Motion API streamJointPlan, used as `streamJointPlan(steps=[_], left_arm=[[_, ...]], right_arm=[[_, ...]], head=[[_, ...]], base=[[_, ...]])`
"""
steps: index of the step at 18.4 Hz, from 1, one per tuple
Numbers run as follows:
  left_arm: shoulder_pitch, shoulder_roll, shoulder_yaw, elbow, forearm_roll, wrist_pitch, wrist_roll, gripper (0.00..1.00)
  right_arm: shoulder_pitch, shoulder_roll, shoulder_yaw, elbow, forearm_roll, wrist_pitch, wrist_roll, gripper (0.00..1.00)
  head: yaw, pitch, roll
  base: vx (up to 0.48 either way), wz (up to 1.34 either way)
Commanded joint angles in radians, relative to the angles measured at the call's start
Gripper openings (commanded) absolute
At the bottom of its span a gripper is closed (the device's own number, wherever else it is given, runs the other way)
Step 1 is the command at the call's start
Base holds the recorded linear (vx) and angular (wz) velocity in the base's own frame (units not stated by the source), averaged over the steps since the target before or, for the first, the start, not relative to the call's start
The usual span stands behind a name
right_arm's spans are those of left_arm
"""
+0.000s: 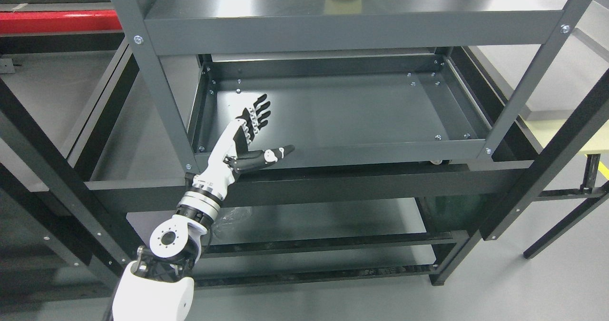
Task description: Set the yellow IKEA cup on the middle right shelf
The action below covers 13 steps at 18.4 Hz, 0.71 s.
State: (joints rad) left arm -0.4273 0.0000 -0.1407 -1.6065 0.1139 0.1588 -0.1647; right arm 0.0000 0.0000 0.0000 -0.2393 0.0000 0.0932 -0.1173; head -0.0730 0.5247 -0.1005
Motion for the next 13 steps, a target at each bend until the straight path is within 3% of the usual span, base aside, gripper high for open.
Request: streamJointPlan(steps=[1, 13], left_arm=[[0.024, 0.017, 0.093, -0.066, -0.037, -0.001, 0.001, 0.99], [0.030, 0.017, 0.132, -0.075, -0.037, -0.005, -0.012, 0.99]], right_arm=[[0.014, -0.017, 0.017, 0.000, -0.025, 0.000, 0.001, 0.99], [0.014, -0.017, 0.017, 0.000, -0.025, 0.000, 0.001, 0.99]], head=[[0.0000, 0.000, 0.000], [0.0000, 0.000, 0.000]], base=[[0.000, 0.00], [0.001, 0.00]])
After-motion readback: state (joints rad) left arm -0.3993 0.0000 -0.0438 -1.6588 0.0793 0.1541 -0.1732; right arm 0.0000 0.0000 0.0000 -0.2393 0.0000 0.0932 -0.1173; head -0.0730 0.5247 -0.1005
